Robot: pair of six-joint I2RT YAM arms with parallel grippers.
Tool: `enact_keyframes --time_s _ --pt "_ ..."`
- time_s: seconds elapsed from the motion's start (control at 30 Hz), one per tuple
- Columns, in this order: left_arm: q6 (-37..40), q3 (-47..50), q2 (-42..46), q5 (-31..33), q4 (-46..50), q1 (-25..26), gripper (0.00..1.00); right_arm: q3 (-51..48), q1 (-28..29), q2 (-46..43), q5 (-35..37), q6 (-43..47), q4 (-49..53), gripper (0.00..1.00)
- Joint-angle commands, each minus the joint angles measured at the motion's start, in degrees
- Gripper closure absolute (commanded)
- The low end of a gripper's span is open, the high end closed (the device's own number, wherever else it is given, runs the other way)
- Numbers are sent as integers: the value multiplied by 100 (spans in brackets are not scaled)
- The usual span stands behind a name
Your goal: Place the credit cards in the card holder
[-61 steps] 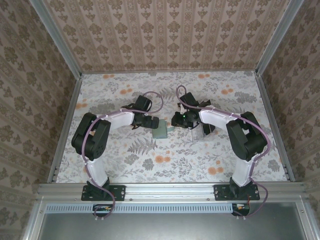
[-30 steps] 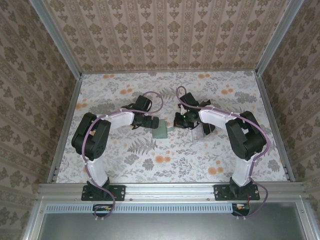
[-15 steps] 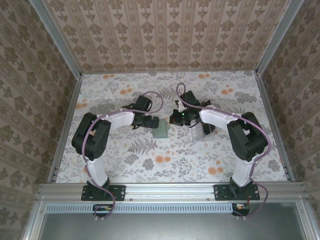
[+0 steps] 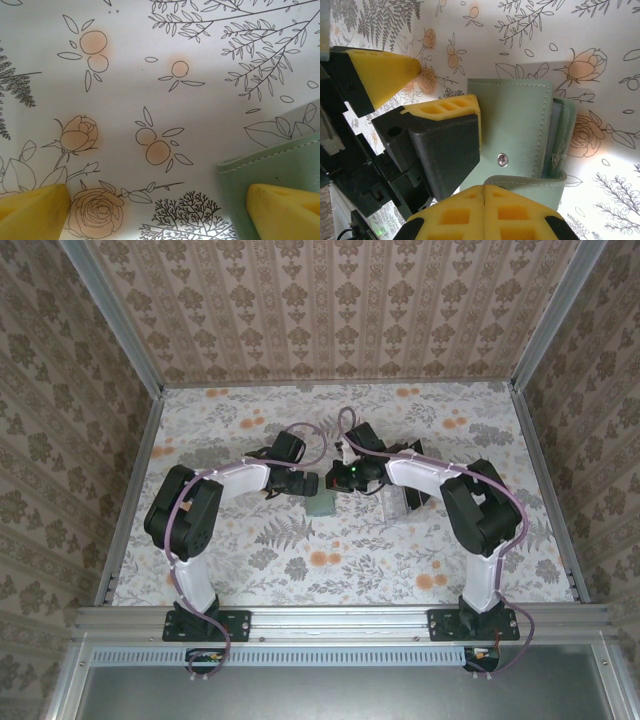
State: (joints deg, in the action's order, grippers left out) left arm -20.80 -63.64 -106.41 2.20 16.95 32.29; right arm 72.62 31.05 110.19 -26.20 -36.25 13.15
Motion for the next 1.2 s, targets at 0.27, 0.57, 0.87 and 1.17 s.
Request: enact_keyframes --time_s 0.27,0.57,0.87,1.17 --pt "-204 181 -431 -295 187 102 0 400 121 447 -185 -146 -89 100" --pt "-198 181 -485 -328 149 102 0 455 165 635 -219 -172 -86 100" --pt "-206 206 -485 -348 133 110 0 438 122 839 -87 -196 -120 100" --pt "-225 221 -505 -363 106 118 0 275 44 890 64 -189 -76 100"
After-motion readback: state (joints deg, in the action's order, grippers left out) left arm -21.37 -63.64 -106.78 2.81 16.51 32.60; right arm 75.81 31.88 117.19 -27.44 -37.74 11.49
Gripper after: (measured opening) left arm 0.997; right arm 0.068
